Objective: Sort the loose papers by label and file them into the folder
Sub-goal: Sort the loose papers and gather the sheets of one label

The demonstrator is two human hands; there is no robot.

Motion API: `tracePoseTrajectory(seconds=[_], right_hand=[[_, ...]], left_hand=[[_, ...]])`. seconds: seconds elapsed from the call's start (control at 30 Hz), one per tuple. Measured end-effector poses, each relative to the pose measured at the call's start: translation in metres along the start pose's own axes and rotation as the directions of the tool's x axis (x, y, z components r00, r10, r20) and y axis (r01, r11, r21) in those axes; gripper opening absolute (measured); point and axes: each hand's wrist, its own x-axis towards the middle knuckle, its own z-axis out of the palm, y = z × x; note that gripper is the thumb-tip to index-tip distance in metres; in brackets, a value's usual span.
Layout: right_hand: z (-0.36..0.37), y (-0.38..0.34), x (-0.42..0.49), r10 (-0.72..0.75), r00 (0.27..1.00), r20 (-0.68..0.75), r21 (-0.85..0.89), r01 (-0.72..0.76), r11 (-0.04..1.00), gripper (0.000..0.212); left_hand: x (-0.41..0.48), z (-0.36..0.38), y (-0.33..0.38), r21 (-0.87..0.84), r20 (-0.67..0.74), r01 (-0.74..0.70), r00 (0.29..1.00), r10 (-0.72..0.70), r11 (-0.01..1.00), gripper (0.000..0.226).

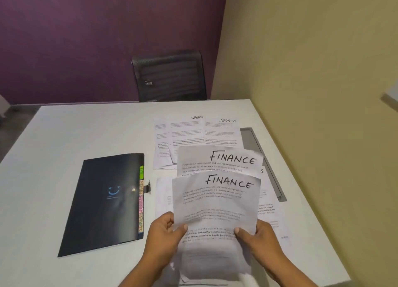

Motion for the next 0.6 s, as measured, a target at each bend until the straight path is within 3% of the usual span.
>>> tracePoseTrajectory(seconds=[0.13, 0.3, 0.4, 0.47, 0.57, 0.6], right_hand=[[-0.010, -0.017, 0.007, -0.096, 0.982, -0.160, 0.044, 0.104, 0.994, 0.021], [-0.028, -0.030, 0.018, -0.275, 0.953, -0.127, -0.055, 0.270, 0.961, 0.034], [-0.032, -0.028, 0.024, -0.232, 0.971, -0.055, -0.026, 0.231, 0.973, 0.035], [-0.031, -0.022, 0.028, -0.218, 0.975, -0.030, -0.032, 0.218, 0.976, 0.044], [-0.038, -0.002, 0.037, -0.188, 0.982, 0.028, -0.081, 0.190, 0.978, 0.013], [-0.039, 0.001, 0.039, -0.170, 0.985, 0.034, -0.107, 0.172, 0.979, 0.012]], left_hand=[[0.000, 0.012, 0.024, 0.044, 0.012, -0.133, 0.991, 0.132, 0.990, 0.034], [0.002, 0.032, 0.030, 0.185, 0.018, -0.227, 0.974, 0.228, 0.956, 0.024], [-0.001, 0.043, 0.028, 0.182, -0.003, -0.269, 0.962, 0.274, 0.946, 0.036], [-0.004, 0.049, 0.029, 0.170, -0.033, -0.254, 0.964, 0.263, 0.952, 0.032], [0.001, 0.053, 0.021, 0.274, -0.065, -0.185, 0.976, 0.210, 0.944, 0.013], [0.004, 0.053, 0.016, 0.276, -0.072, -0.164, 0.979, 0.190, 0.947, 0.018]])
